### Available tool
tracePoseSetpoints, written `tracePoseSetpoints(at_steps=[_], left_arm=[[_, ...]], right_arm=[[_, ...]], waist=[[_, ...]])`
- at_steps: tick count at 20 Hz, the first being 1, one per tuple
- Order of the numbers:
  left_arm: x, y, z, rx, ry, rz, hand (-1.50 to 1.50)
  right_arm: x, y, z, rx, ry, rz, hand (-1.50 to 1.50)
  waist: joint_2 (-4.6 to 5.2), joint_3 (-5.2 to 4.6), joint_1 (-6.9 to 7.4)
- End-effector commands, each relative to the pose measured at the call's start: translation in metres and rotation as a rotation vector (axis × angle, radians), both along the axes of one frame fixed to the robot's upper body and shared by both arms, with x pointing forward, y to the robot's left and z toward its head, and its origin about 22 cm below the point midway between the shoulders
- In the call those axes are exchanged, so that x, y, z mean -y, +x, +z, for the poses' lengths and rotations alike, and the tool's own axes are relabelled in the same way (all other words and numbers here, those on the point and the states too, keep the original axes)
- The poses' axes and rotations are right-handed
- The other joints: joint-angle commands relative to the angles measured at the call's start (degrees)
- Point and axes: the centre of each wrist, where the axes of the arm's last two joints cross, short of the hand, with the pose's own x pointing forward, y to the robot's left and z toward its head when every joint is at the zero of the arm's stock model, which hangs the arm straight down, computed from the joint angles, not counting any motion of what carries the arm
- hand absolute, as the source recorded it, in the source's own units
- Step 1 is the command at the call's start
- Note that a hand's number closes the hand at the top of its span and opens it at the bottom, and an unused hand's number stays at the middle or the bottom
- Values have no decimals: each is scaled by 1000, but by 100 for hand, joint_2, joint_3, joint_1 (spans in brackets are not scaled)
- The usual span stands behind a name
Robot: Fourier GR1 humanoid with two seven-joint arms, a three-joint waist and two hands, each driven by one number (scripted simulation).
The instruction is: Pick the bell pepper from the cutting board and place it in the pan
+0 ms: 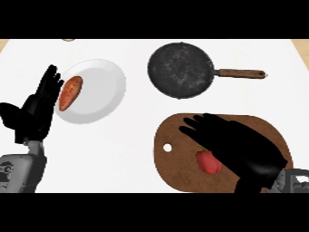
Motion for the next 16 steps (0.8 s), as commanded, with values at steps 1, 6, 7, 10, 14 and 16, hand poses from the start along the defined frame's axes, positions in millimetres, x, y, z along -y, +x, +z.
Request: tracePoseSetpoints(at_steps=[1, 6, 7, 10, 14, 16], left_arm=[[-7, 3, 3, 15, 6, 10, 0], [-9, 7, 3, 7, -3, 4, 0], [7, 3, 0, 13, 7, 0, 0], [2, -10, 7, 1, 10, 10, 0], [0, 0, 6, 10, 11, -7, 0], [16, 7, -1, 17, 2, 3, 0]], right_arm=[[-10, -2, -11, -4, -35, 21, -150], [-20, -6, -15, 35, -124, 12, -150], [-18, -5, -19, 37, -168, -3, -150], [-29, -8, -26, 52, -245, -18, -150], [-24, -4, -46, 70, -290, -11, -150], [-25, 2, -32, 50, -285, -19, -150]], waist=[[-3, -1, -8], [-3, -1, -14], [-4, -1, -11], [-9, -1, 15], [-2, 0, -6], [-1, -1, -19]])
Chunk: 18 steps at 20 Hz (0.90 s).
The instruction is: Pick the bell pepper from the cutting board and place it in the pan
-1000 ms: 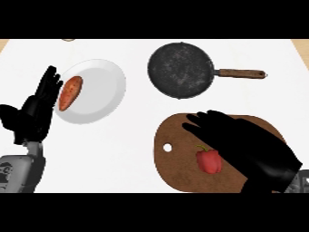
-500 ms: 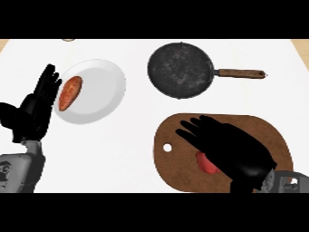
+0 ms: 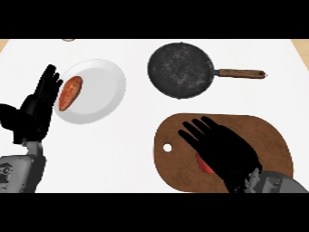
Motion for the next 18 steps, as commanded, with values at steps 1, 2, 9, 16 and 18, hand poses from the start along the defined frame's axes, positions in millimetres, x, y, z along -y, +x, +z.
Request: tracePoseSetpoints(at_steps=[1, 2, 9, 16, 18], left_arm=[[-7, 4, -7, -2, -10, -8, 0], [-12, -3, 11, -2, -6, 11, 0], [2, 0, -7, 17, -5, 7, 0], [7, 14, 1, 16, 7, 10, 0], [-12, 6, 7, 5, -10, 9, 0]], right_arm=[[7, 6, -7, -15, -42, 3, -150], [8, -3, -7, -28, -37, -6, -150], [-16, 14, -19, -8, -71, -10, -150], [-3, 26, -49, -57, -128, -12, -150], [-8, 21, -64, -51, -134, -29, -150]], waist=[[3, -1, -8], [-4, 0, -4], [-1, -1, 4], [3, 0, -12], [1, 0, -1]])
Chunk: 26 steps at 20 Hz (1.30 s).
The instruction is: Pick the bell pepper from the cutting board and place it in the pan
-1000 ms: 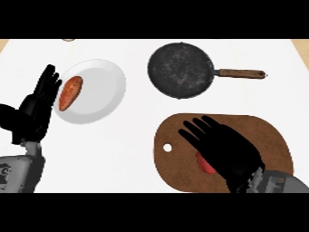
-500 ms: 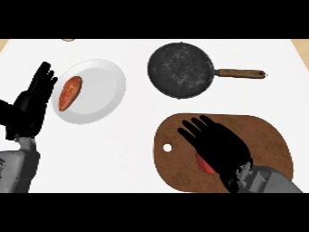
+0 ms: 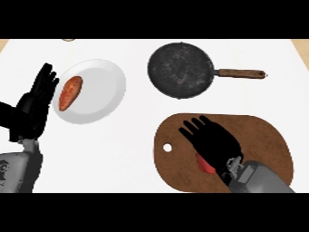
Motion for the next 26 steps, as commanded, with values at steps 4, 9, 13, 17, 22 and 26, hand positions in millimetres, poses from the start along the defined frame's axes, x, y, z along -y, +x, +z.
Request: tracePoseSetpoints(at_steps=[4, 9, 13, 17, 22, 26], left_arm=[[0, -5, -3, -19, -4, -22, 0], [1, 0, 1, 4, 10, 4, 0], [13, 8, -10, -14, 6, -14, 0], [5, 4, 7, -3, -3, -9, 0], [17, 4, -4, 3, -4, -47, 0], [23, 10, 8, -9, -1, -67, 0]], right_arm=[[-9, -19, -25, -56, -14, 34, 150], [9, -14, -24, -53, 3, 152, 150], [5, 8, -37, -51, 2, 149, 150], [-84, -28, -38, -86, 91, -1, 150], [-89, -35, -36, -64, 244, -177, 150], [-111, -46, -14, 160, 381, -248, 150]], waist=[[-3, 1, -5], [-2, 1, -16], [6, 1, -5], [25, 1, 94], [90, 2, 297], [18, 11, 355]])
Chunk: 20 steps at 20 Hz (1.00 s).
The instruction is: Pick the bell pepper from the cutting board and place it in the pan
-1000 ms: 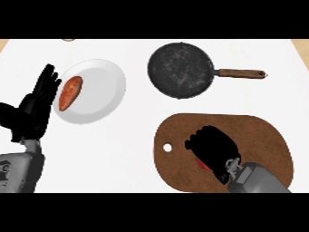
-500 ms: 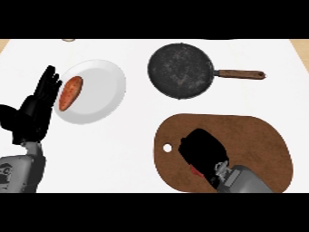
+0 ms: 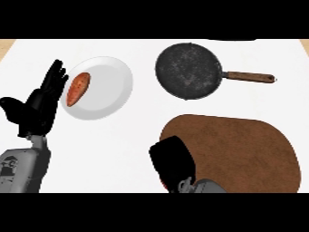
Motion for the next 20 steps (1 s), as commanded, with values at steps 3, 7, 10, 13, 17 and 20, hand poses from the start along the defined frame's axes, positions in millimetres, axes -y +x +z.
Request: tracePoseSetpoints(at_steps=[3, 7, 10, 13, 17, 20], left_arm=[[-2, 5, 4, -15, -5, -11, 0], [8, 3, 0, -17, -2, -11, 0], [10, 6, 4, -12, -6, -16, 0], [17, 3, -10, -1, -1, -14, 0], [4, 7, -10, -9, -12, 8, 0], [-5, -2, -12, -3, -11, 26, 0]], right_arm=[[-37, -16, 39, 323, 241, -115, 150], [-55, -7, 70, 411, 352, -183, 150], [-67, -2, 77, 489, 419, -263, 150], [-76, 16, 92, 529, 491, -319, 150], [-76, 43, 114, 514, 596, -377, 150], [-59, 75, 104, 512, 723, -452, 150]], waist=[[-22, 19, 64], [-13, 12, 97], [-14, 11, 67], [3, 9, 7], [10, 9, -96], [27, 13, -90]])
